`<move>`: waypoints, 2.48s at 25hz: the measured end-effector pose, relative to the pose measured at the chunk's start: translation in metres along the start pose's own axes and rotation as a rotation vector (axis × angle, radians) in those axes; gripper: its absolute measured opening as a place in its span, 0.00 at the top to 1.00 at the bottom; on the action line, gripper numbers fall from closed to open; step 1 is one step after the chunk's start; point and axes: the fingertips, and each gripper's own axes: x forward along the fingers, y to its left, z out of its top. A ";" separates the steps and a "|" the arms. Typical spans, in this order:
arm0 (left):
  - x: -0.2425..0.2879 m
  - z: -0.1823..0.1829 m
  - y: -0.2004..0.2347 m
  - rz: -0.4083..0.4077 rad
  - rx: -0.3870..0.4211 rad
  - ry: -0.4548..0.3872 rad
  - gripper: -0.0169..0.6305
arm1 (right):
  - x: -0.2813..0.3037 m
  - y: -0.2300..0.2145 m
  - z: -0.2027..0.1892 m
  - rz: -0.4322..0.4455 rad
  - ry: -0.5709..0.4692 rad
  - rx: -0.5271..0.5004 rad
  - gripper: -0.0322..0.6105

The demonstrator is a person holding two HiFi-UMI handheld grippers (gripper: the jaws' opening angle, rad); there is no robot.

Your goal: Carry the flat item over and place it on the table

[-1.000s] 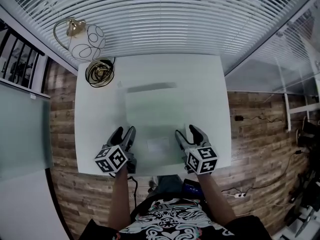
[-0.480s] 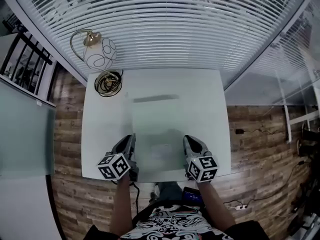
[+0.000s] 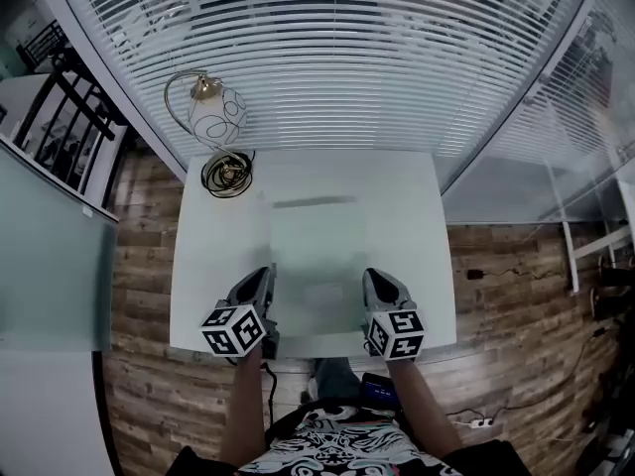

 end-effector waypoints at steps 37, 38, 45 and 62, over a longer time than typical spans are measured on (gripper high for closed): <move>-0.110 0.050 -0.059 -0.001 0.135 -0.244 0.96 | -0.093 0.057 0.055 0.021 -0.225 -0.043 0.94; -0.111 0.051 -0.060 -0.006 0.132 -0.251 0.96 | -0.095 0.057 0.055 0.021 -0.228 -0.044 0.94; -0.112 0.051 -0.066 -0.025 0.129 -0.257 0.96 | -0.099 0.059 0.058 0.035 -0.230 -0.042 0.94; -0.116 0.050 -0.077 -0.043 0.108 -0.282 0.96 | -0.111 0.049 0.055 0.029 -0.227 -0.041 0.94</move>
